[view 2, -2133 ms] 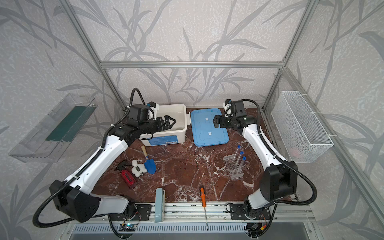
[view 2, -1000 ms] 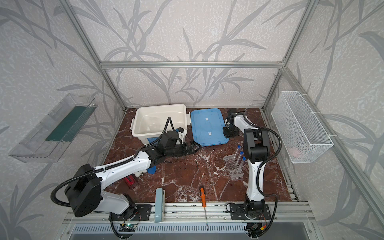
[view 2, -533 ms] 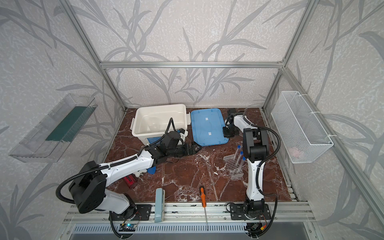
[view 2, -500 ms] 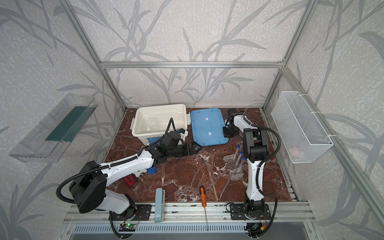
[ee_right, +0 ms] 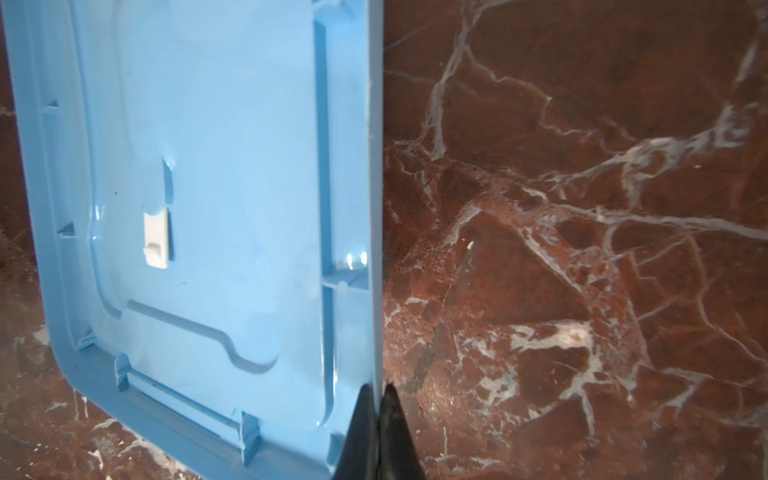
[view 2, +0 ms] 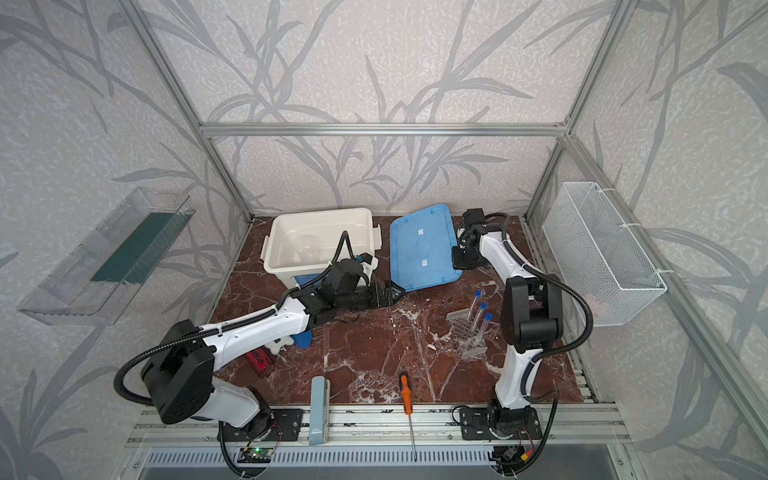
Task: Organize the chemistry lab equipment
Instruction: 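Move both grippers to opposite edges of the blue lid, then grip the blue lid edges with both grippers and tilt it up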
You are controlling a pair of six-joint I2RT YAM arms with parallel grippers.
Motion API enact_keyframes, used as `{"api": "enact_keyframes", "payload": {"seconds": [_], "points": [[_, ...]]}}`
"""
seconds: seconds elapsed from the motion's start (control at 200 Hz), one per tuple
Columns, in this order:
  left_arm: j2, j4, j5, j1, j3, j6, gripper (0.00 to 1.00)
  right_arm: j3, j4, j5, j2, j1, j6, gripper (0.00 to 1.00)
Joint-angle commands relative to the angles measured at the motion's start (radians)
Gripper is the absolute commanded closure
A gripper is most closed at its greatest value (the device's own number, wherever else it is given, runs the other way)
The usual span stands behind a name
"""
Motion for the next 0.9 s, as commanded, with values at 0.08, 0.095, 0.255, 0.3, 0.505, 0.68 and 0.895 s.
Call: {"api": "enact_keyframes", "payload": {"seconds": [0.08, 0.095, 0.255, 0.3, 0.505, 0.68, 0.895], "points": [[-0.062, -0.033, -0.020, -0.005, -0.005, 0.012, 0.01, -0.079, 0.024, -0.039, -0.108, -0.006, 0.041, 1.00], [-0.065, -0.031, -0.021, -0.005, -0.009, 0.012, 0.01, -0.086, 0.027, -0.039, -0.118, -0.006, 0.043, 1.00], [-0.086, -0.027, -0.026, -0.005, -0.025, 0.001, 0.01, -0.140, 0.027, -0.028, -0.239, -0.006, 0.058, 1.00], [-0.094, -0.029, -0.031, -0.005, -0.022, 0.003, 0.01, -0.148, 0.026, -0.027, -0.274, -0.006, 0.063, 1.00], [-0.114, -0.028, -0.048, -0.003, -0.006, 0.016, 0.01, -0.239, 0.118, 0.005, -0.459, -0.007, 0.087, 1.00], [-0.117, 0.027, -0.069, -0.005, 0.001, 0.010, 0.01, -0.254, 0.071, 0.000, -0.567, -0.007, 0.090, 1.00], [-0.092, 0.051, -0.073, -0.004, 0.054, 0.040, 0.01, -0.270, 0.017, -0.094, -0.754, -0.007, 0.131, 1.00]]}}
